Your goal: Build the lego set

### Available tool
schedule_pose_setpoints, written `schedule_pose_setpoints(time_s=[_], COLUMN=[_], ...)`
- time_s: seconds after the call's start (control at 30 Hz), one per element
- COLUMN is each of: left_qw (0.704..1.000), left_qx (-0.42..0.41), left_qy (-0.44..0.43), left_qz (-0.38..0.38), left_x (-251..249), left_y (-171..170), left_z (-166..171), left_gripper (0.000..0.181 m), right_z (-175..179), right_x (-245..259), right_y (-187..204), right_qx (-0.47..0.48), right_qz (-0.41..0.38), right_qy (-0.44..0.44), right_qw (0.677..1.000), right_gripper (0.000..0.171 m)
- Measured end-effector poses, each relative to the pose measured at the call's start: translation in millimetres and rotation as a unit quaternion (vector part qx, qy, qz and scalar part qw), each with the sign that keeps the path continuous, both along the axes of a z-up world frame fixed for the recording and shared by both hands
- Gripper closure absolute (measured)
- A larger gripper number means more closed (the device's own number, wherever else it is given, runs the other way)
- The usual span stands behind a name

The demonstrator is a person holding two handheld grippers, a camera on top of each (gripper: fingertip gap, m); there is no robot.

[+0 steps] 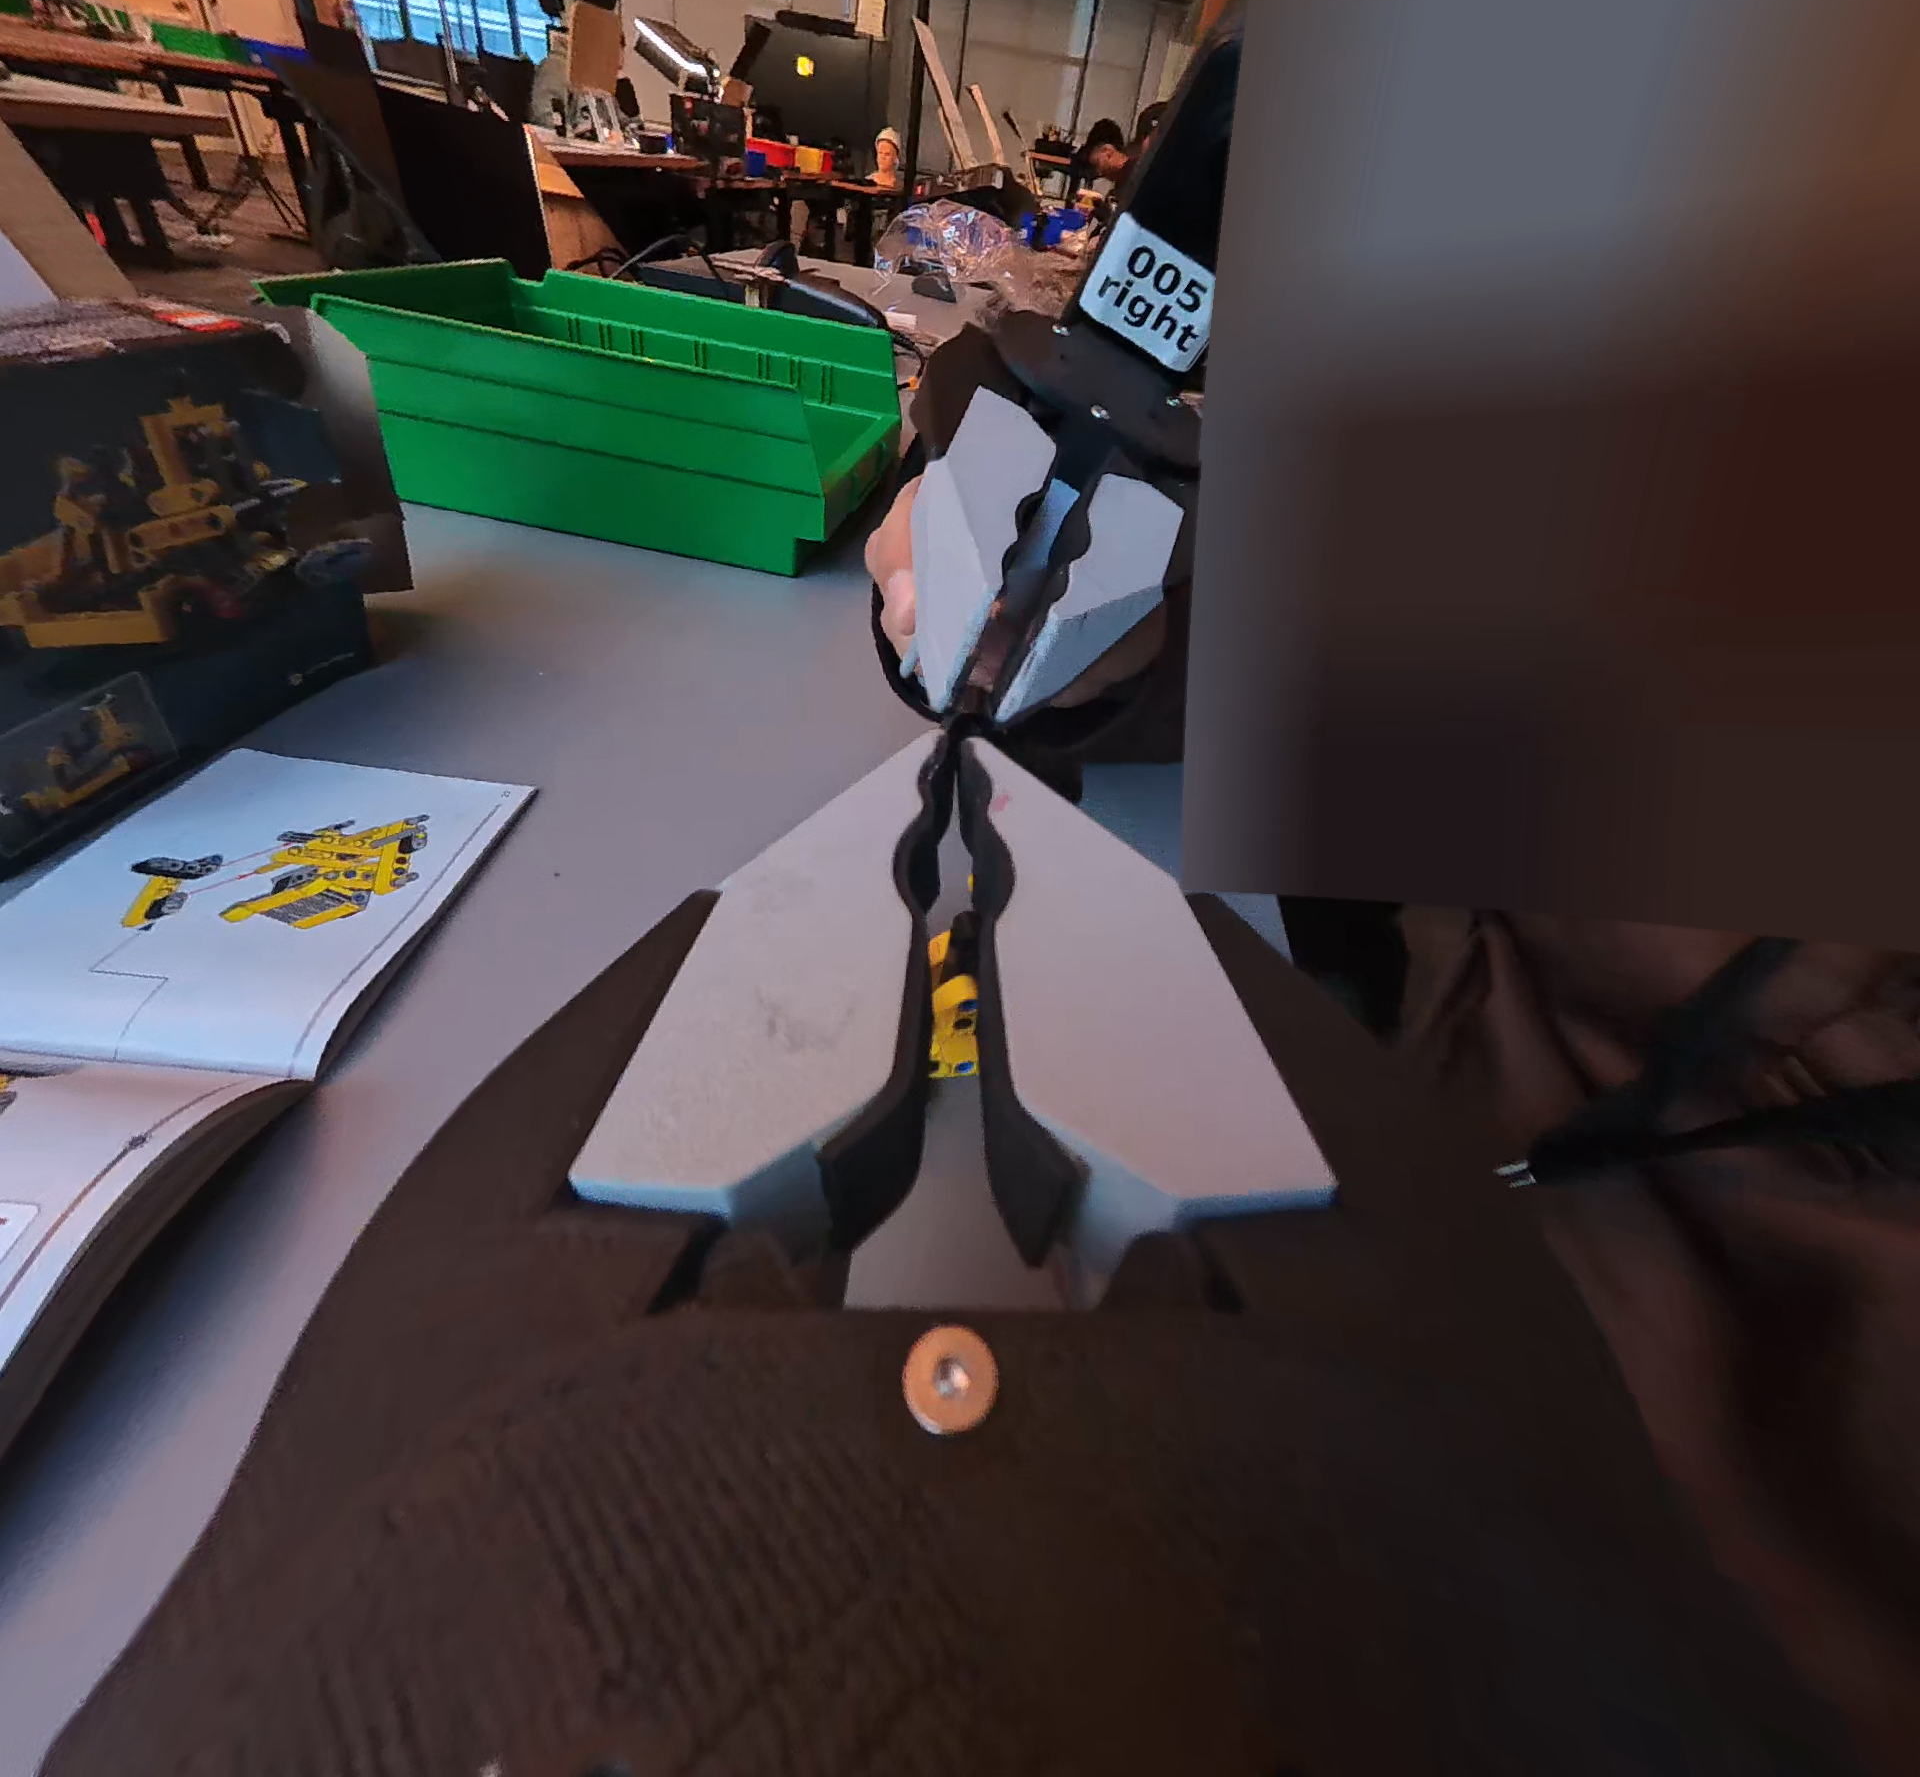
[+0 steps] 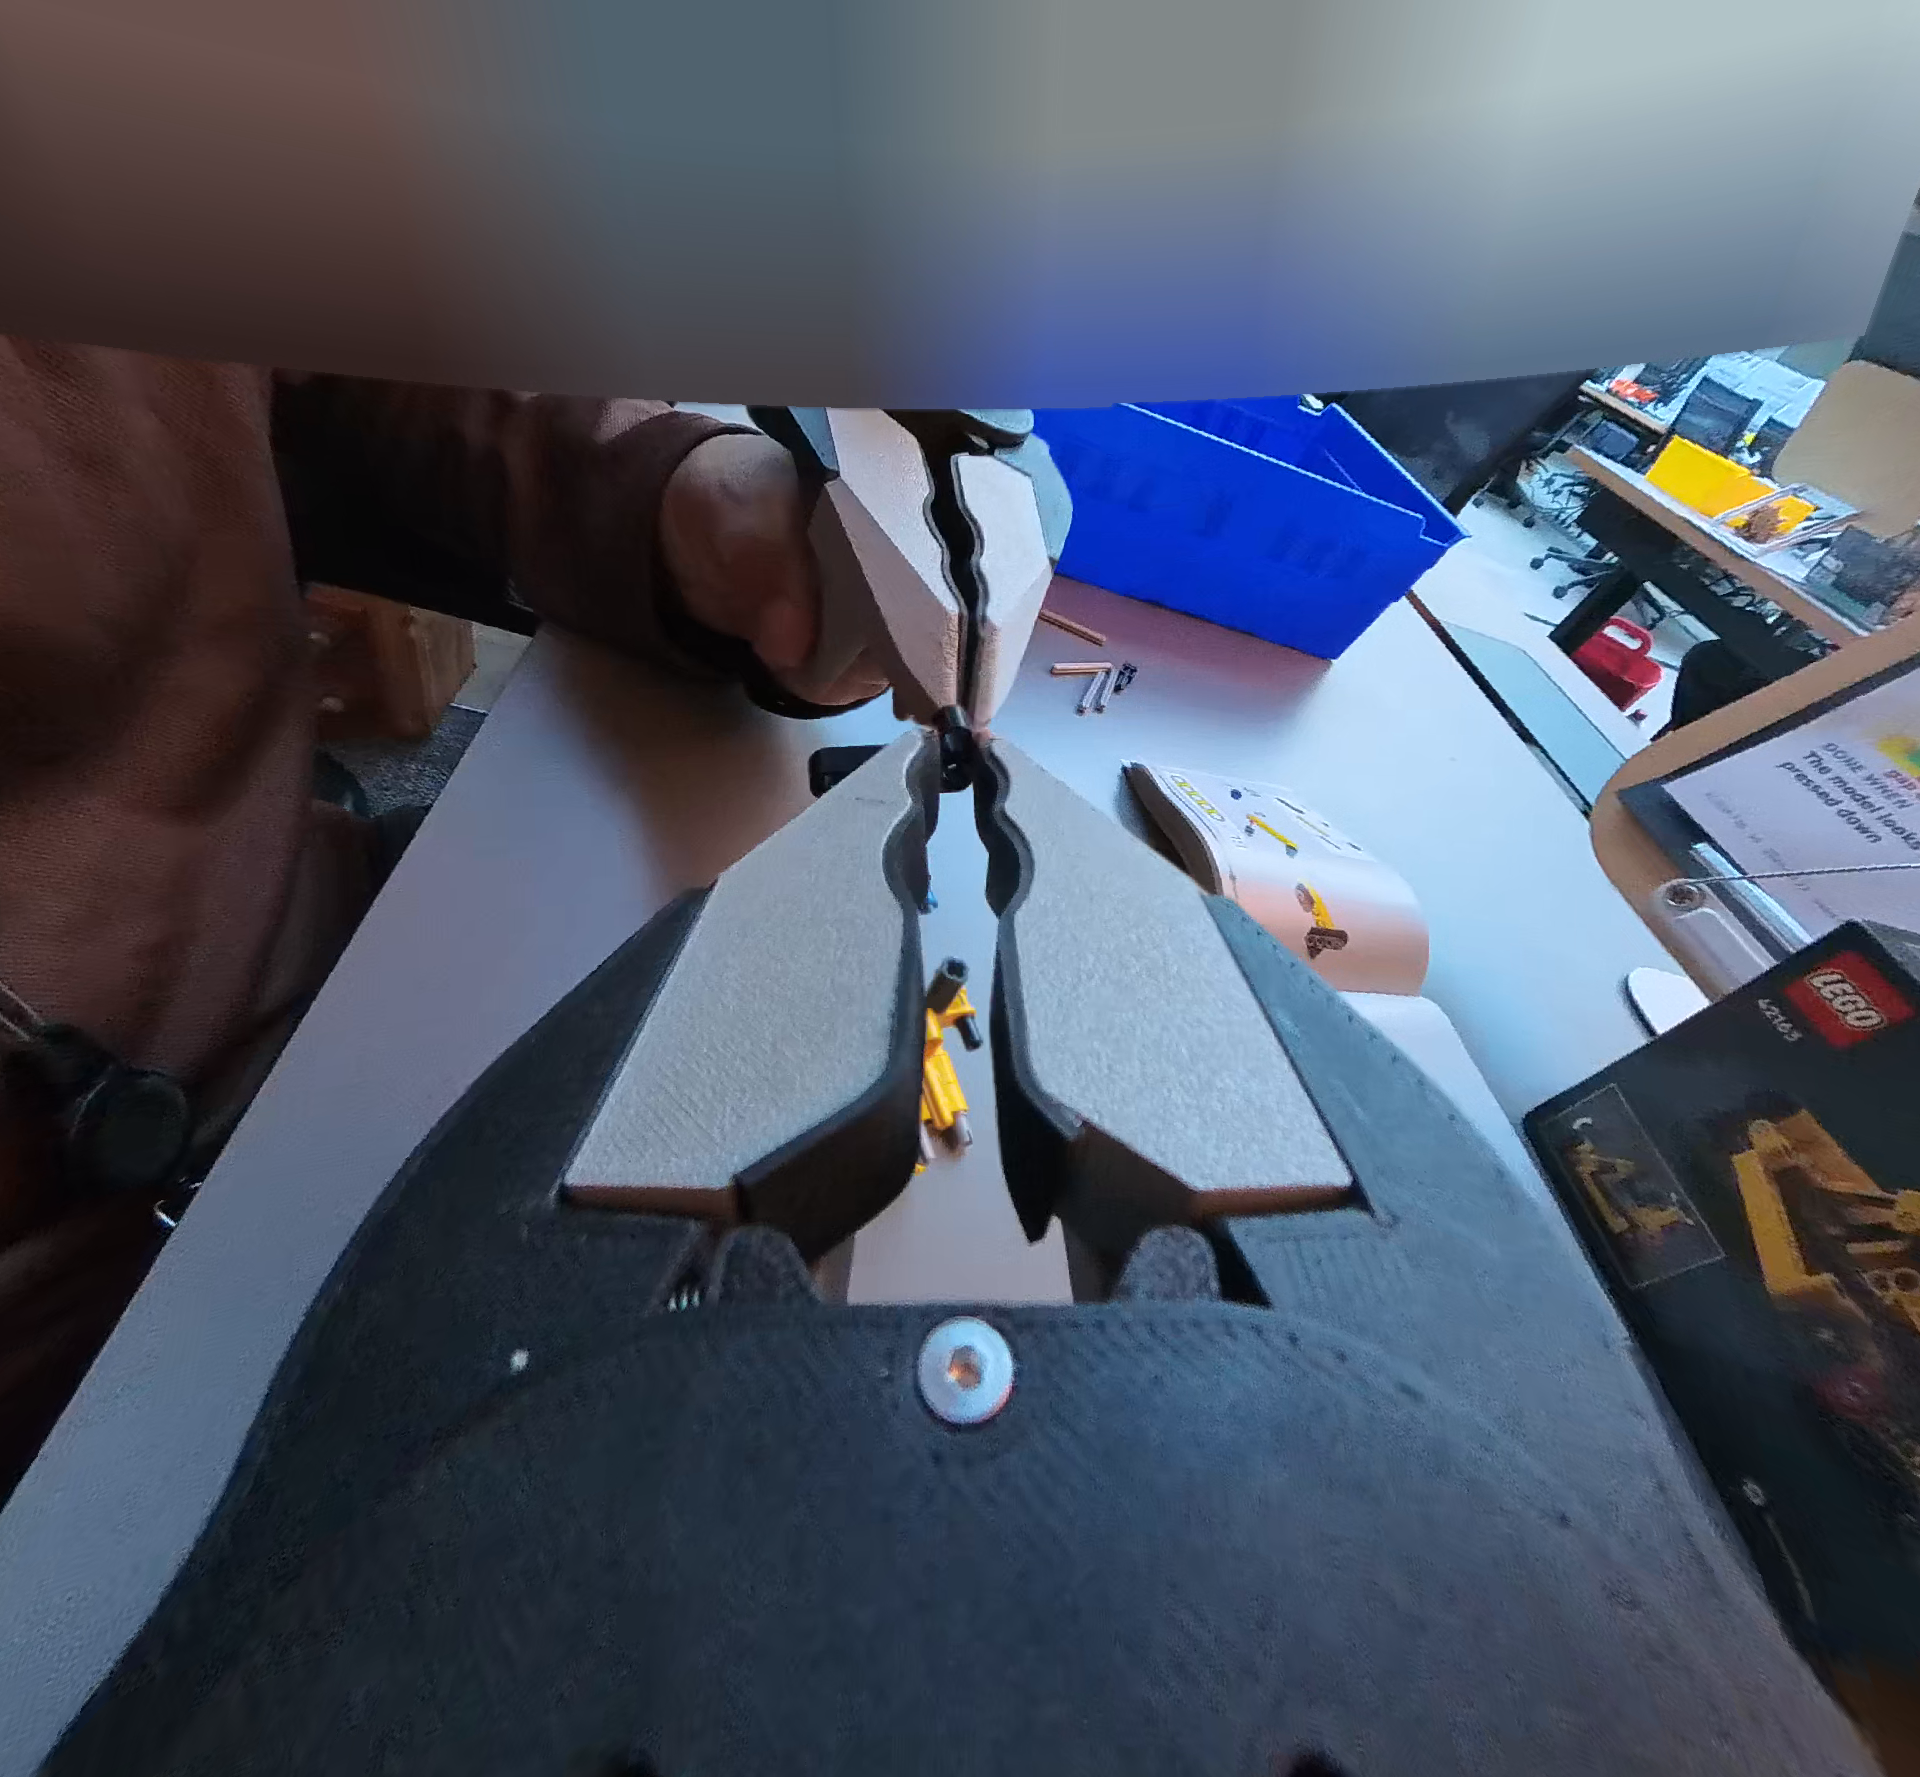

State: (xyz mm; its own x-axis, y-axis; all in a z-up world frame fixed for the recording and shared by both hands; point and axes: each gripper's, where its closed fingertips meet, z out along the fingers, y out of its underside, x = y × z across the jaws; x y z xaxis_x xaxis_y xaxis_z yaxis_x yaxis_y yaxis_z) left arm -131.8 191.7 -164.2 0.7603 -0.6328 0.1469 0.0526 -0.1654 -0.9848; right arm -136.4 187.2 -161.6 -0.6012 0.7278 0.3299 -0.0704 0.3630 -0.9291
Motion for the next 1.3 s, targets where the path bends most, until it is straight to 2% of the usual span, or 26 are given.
schedule_pose_setpoints(time_s=[1.3], left_qw=[0.997], left_qx=[-0.032], left_qy=[-0.034], left_qz=[-0.061], left_x=[11], left_y=[-10], left_z=[-6], left_gripper=[0.181], right_z=[-11], right_x=[7], right_y=[-7], right_qx=[0.011], right_qz=[0.037], right_qy=[-0.006], right_qw=[0.999], right_gripper=[0.169])
